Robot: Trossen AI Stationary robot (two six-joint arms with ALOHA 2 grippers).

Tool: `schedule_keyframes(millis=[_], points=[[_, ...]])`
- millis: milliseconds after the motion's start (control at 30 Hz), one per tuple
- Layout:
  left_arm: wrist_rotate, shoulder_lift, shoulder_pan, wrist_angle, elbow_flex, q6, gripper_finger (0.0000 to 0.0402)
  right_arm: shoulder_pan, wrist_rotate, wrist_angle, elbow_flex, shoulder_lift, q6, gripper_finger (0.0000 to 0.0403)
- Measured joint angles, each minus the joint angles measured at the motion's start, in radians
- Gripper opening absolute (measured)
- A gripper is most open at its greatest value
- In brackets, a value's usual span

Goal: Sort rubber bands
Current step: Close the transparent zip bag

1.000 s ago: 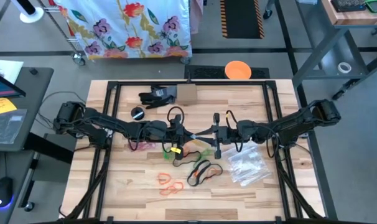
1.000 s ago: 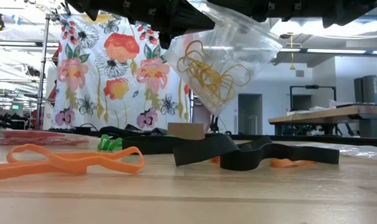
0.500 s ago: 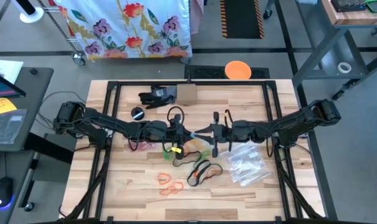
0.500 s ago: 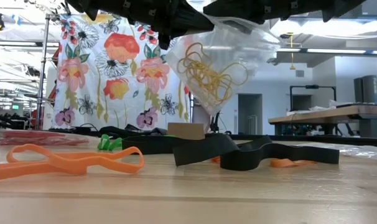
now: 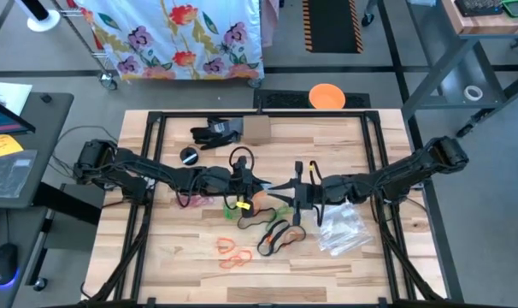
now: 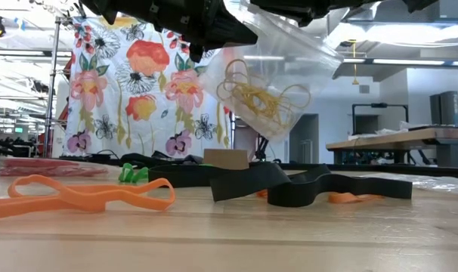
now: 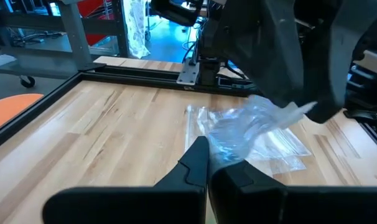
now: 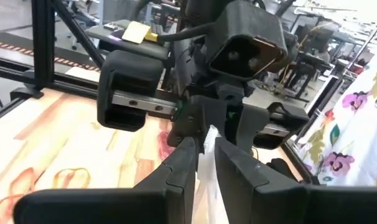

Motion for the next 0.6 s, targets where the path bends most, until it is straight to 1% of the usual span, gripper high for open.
schedule_keyframes(millis=[133, 300, 433, 500, 600], points=[[-0.002, 0.0, 0.0, 0.001, 0.0, 0.0, 0.0, 0.01, 0.014, -0.001, 0.0, -0.004, -0.017, 0.0057], [-0.002, 0.0, 0.0, 0.0, 0.0, 0.002, 0.0, 0.023, 0.102, -0.053, 0.001, -0.051, -0.013, 0.0057], [-0.002, 0.0, 0.0, -0.003, 0.0, 0.001, 0.0, 0.033, 0.108, -0.1, 0.001, -0.071, 0.016, 0.0058], [-0.002, 0.0, 0.0, -0.002, 0.0, 0.0, 0.0, 0.04, 0.105, -0.11, 0.001, -0.071, 0.021, 0.0066], [-0.002, 0.0, 0.0, 0.002, 0.0, 0.0, 0.0, 0.043, 0.104, -0.112, 0.001, -0.065, 0.021, 0.0092]])
